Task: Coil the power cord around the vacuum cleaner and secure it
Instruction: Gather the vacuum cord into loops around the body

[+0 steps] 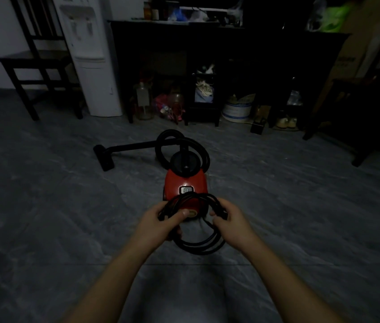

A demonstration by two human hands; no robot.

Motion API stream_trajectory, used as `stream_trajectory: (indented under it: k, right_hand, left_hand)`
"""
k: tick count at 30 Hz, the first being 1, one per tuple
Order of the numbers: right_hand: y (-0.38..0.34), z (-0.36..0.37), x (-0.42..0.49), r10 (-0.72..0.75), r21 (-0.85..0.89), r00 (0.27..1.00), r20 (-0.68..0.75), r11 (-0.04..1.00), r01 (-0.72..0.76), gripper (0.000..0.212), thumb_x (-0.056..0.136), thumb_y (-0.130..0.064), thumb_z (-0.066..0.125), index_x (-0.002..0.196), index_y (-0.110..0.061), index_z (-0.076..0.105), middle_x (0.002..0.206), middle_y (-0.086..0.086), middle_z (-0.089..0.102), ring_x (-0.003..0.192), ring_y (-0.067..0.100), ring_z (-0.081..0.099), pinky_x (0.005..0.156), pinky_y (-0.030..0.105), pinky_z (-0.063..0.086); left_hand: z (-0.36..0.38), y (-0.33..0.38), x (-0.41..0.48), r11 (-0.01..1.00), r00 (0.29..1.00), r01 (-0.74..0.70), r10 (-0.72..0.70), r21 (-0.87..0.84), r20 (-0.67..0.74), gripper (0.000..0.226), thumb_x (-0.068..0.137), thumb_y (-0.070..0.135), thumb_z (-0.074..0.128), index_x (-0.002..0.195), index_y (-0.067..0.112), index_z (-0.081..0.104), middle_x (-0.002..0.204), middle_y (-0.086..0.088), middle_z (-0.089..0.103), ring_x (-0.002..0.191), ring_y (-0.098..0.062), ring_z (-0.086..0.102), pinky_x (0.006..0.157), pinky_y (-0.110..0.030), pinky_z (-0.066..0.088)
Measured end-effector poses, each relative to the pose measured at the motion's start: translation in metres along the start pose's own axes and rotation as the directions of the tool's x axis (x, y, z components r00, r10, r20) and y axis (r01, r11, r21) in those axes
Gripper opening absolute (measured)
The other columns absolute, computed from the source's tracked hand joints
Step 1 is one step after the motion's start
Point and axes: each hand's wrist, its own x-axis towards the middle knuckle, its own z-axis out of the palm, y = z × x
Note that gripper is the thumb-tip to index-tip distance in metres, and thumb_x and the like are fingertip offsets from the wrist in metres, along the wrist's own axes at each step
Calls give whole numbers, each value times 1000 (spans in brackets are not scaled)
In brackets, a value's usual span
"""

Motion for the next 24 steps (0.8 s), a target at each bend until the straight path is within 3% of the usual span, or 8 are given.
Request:
stream_trajectory:
  k: [5, 9, 12, 15, 19, 24]
  right_hand:
    - [-6, 0, -2, -34, 11, 999, 13, 999, 34, 55, 85, 15, 44, 123, -21, 61, 93, -18, 61, 85, -4, 61, 74, 9, 47]
    - [-15, 4, -4, -20, 136, 1000, 24, 991, 17, 49, 90, 12, 44, 115, -24, 65, 96, -15, 68, 85, -6, 66, 70, 8, 48]
    - [-16, 5, -4, -23, 213, 1000, 5, 977, 21, 32, 99, -5, 48, 113, -25, 69, 98, -13, 74, 91, -4, 69, 75, 10, 51]
    - [-17, 3, -7, -64, 188, 997, -30, 980, 68, 26, 103, -15, 44, 114, -20, 67, 74, -23, 69, 66, -12, 63, 61, 5, 45]
    - [-16, 0, -7, -76, 174, 996, -36, 981, 82, 27, 100, -11, 52, 117, -16, 71, 109, -7, 74, 99, -3, 68, 79, 9, 50]
    - [-16, -3, -7, -92, 132, 995, -46, 986, 97, 26, 95, -8, 59, 113, -18, 74, 103, -13, 72, 93, -11, 66, 71, 7, 49]
  left_hand:
    - [2, 0, 0, 1000, 1000, -4, 4, 31, 14, 20, 88, 25, 70, 95, 7, 70, 68, -21, 68, 63, -29, 69, 56, -28, 52]
    - [4, 2, -3, 1000, 1000, 8, -8, -4, 29, 14, 92, 16, 65, 88, 2, 64, 65, -19, 58, 58, -28, 62, 43, -16, 46]
    - [4, 2, -2, 998, 999, 15, -13, -55, 39, 11, 91, 16, 66, 87, 6, 64, 61, -15, 57, 60, -31, 62, 48, -22, 52]
    - [4, 2, -3, 998, 999, 17, -14, -62, 49, 15, 90, 23, 68, 88, 9, 65, 60, -12, 57, 59, -28, 62, 54, -27, 56]
    - [5, 0, -3, 998, 999, 22, -19, -63, 38, 22, 89, 28, 69, 80, 8, 64, 62, -11, 58, 59, -27, 63, 56, -28, 57]
    - [7, -4, -1, 998, 996, 14, -8, -66, 87, 13, 92, 27, 64, 95, 17, 71, 58, -8, 58, 58, -28, 63, 57, -32, 55]
